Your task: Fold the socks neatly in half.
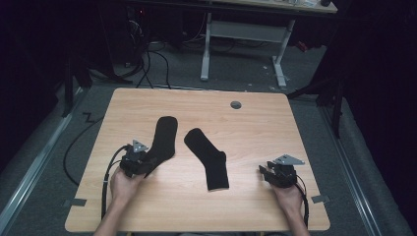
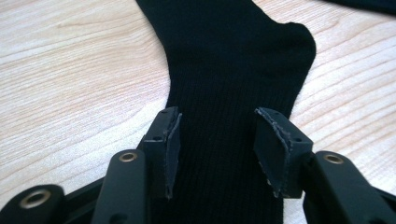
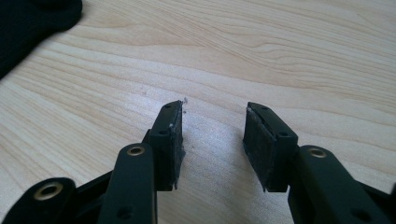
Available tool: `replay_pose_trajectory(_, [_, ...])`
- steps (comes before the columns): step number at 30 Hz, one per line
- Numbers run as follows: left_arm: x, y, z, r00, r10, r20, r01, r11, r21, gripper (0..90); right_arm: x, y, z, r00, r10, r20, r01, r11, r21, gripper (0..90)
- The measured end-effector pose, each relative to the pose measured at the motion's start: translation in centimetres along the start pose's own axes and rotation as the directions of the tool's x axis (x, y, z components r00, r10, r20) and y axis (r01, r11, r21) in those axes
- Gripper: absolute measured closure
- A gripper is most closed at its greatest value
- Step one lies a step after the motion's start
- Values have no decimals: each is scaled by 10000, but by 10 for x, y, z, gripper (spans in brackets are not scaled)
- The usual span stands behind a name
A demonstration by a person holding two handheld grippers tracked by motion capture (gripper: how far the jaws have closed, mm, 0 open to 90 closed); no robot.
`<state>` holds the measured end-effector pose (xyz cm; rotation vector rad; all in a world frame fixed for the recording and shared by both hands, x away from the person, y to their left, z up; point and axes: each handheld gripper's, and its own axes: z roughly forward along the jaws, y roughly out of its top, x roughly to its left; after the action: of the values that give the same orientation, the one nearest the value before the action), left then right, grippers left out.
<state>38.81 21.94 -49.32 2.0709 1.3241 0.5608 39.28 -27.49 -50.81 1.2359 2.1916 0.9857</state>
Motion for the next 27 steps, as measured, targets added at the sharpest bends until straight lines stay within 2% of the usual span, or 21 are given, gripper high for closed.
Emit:
replay_pose_trajectory(2, [1,0,0,9999,-53,-91,52,9999,-103,512,0,0,0,10000,-19,4,19,10000,-5,572])
replay_pose_trajectory(3, [2,1,-1,9996,-85,-264,74,9991,-411,512,0,0,0,10000,49,9,-49,10000,2,566])
replay_pose_trajectory(5, [3,3,-2,9996,-179,-236,165,9981,-592,512,0,0,0,10000,53,22,-53,10000,5,564])
replay_pose_trajectory(7, [4,6,0,9995,-283,-154,274,9981,-547,512,0,0,0,10000,41,52,-41,10000,-2,564])
replay_pose_trajectory(10, [4,15,8,9997,-215,-128,209,9988,-450,506,0,0,0,10000,20,54,-20,10000,6,565])
replay_pose_trajectory(11, [2,23,12,9999,-112,-66,110,9993,-356,502,0,0,0,10000,16,47,-16,10000,4,565])
replay_pose_trajectory(12, [2,23,12,9999,-112,-66,110,9993,-356,501,0,0,0,10000,16,47,-16,10000,4,565])
replay_pose_trajectory(13, [-2,30,17,9999,95,-64,-97,9993,-370,501,0,0,0,10000,28,43,-28,10000,9,565])
replay_pose_trajectory(14, [-2,30,17,9999,95,-64,-97,9993,-370,501,0,0,0,10000,28,43,-28,10000,9,565])
replay_pose_trajectory(15, [-6,36,21,9993,361,-112,-363,9991,-238,497,1,0,0,10000,-6,53,6,10000,-5,566])
replay_pose_trajectory(16, [-6,36,21,9993,361,-112,-363,9991,-238,495,1,0,0,10000,-6,53,6,10000,-5,566])
replay_pose_trajectory(17, [-9,42,26,9960,729,-514,-726,9973,76,490,0,0,0,10000,-25,39,25,10000,-10,565])
replay_pose_trajectory(20, [-12,46,31,9938,928,-615,-916,9955,230,477,1,0,0,10000,-31,56,32,10000,-10,563])
replay_pose_trajectory(22, [-13,47,34,9941,929,-554,-922,9956,151,476,1,0,0,10000,-43,77,43,10000,-15,562])
replay_pose_trajectory(23, [-14,49,38,9943,976,-436,-956,9943,472,473,1,0,0,9999,-46,89,47,10000,-19,562])
replay_pose_trajectory(25, [-15,49,40,9940,1039,-340,-1018,9932,568,472,1,0,0,9999,-41,92,41,10000,-15,562])
replay_pose_trajectory(26, [-15,50,41,9949,976,-245,-962,9939,531,474,1,0,0,10000,-47,86,48,10000,-19,562])
replay_pose_trajectory(27, [-11,51,43,9982,605,49,-607,9964,598,473,1,0,0,9999,-40,93,40,10000,-16,560])
